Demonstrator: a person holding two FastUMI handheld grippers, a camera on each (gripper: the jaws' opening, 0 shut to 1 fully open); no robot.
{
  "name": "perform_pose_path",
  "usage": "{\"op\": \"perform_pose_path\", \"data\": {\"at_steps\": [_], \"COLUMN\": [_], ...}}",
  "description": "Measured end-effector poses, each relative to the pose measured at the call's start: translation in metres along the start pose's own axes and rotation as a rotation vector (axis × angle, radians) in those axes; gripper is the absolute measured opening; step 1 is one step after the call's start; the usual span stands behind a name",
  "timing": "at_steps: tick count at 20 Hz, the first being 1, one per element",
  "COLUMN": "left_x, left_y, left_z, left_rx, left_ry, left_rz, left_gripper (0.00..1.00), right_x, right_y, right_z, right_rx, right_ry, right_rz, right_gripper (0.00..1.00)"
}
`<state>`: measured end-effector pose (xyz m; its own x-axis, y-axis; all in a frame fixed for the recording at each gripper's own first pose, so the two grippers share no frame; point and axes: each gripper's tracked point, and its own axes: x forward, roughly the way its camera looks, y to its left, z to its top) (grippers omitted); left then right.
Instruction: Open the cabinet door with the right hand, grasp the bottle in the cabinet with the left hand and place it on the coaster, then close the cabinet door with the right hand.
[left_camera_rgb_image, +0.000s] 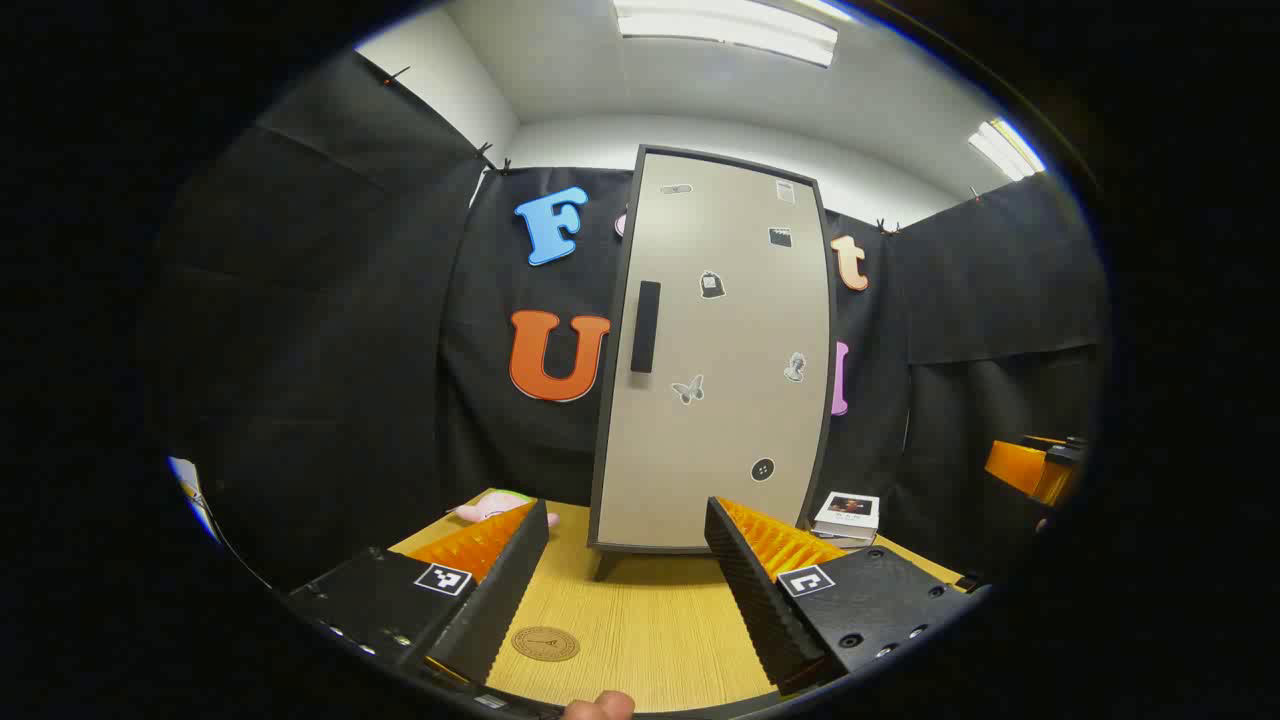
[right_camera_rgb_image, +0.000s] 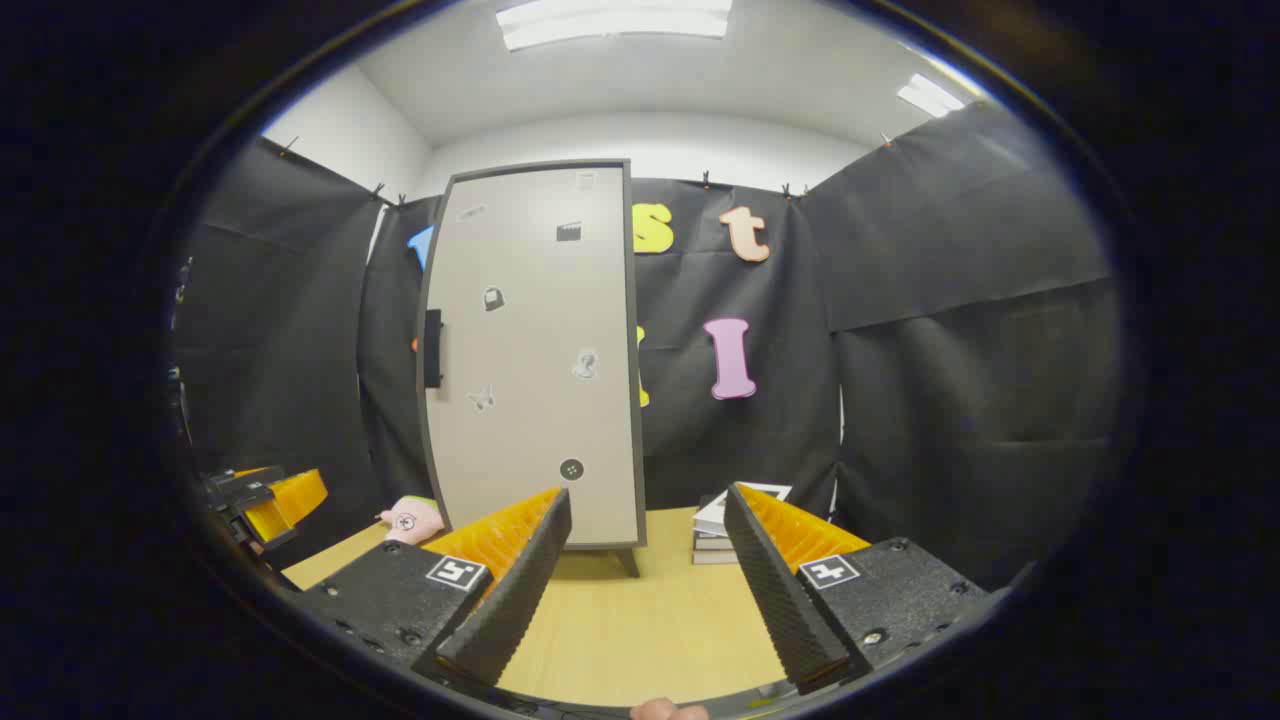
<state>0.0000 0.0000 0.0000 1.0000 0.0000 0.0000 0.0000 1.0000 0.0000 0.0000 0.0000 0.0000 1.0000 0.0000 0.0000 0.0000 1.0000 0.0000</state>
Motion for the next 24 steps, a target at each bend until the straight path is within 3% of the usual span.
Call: {"op": "perform_pose_path", "data": {"at_steps": [19, 24], "left_x": [0.002, 0.002], "left_y": [0.005, 0.005], "left_z": [0.001, 0.001], "left_rx": [0.001, 0.006], "left_ry": [-0.005, -0.005], "left_rz": [-0.003, -0.005], "left_gripper": [0.95, 0.95], "right_x": [-0.002, 0.011], "right_y": [0.034, 0.051], "right_z": [-0.001, -0.004], "right_rx": [-0.025, -0.029], "right_ry": [0.015, 0.031], "right_rz": [0.058, 0.126], "right_gripper": [0.99, 0.99]}}
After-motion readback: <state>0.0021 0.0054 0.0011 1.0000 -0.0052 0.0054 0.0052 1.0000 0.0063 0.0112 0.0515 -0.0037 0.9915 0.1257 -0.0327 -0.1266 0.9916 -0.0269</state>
